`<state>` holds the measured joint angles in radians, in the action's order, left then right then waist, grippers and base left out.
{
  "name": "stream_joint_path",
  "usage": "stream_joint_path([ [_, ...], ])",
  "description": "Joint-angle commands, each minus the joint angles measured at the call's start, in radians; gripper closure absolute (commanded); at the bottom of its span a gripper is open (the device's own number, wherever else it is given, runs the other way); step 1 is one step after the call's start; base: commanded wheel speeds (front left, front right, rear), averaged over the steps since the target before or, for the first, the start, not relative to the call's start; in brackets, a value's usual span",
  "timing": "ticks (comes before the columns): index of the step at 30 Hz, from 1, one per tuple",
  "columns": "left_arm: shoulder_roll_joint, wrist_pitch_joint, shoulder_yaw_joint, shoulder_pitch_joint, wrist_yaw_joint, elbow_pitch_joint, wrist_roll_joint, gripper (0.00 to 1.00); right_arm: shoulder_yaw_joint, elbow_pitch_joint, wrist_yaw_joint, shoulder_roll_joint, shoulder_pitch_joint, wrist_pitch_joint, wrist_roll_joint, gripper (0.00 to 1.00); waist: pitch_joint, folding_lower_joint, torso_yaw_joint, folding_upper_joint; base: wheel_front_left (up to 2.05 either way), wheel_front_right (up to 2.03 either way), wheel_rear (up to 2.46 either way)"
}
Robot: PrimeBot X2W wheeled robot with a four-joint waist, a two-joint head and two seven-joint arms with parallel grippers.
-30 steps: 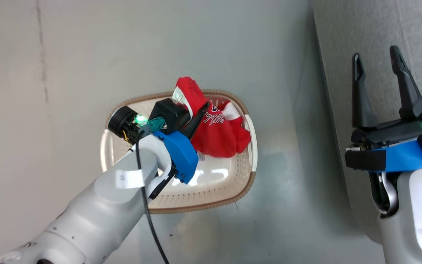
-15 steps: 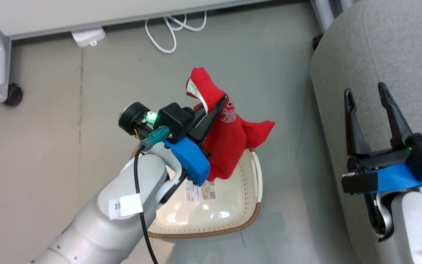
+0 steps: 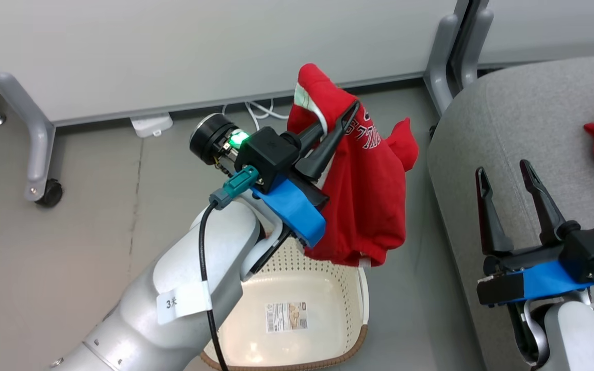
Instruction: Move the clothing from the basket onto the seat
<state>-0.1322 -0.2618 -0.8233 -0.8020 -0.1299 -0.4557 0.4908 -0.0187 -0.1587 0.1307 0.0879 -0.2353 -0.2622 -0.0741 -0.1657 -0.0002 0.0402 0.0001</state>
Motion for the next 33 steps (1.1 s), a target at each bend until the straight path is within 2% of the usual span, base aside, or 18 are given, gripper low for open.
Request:
stream_joint_path([
  [1,0.002,-0.005,0.004,-0.011,-0.001,0.008,-0.004,1.0,0.001,-0.003,0.0,0.002,0.019,-0.004,-0.006,0.0,0.027,0.0002,-0.001,-0.0001,0.0,0.0,0.0],
  [16,0.002,-0.005,-0.006,-0.013,-0.001,0.031,-0.006,1.0,0.021,0.005,0.0,0.014,0.045,-0.004,-0.011,0.0,0.073,0.0002,0.003,-0.0001,0.0,0.0,0.0],
  [28,0.003,-0.005,-0.002,-0.014,-0.001,0.034,-0.02,1.0,0.185,0.014,0.0,0.102,-0.058,-0.004,-0.033,0.0,0.056,0.0002,0.004,-0.0001,0.0,0.0,0.0],
  [33,0.01,-0.005,-0.007,-0.019,-0.001,0.04,-0.026,1.0,0.284,-0.003,0.0,0.148,-0.125,-0.004,-0.046,0.0,0.045,0.0002,0.01,-0.0001,0.0,0.0,0.0],
])
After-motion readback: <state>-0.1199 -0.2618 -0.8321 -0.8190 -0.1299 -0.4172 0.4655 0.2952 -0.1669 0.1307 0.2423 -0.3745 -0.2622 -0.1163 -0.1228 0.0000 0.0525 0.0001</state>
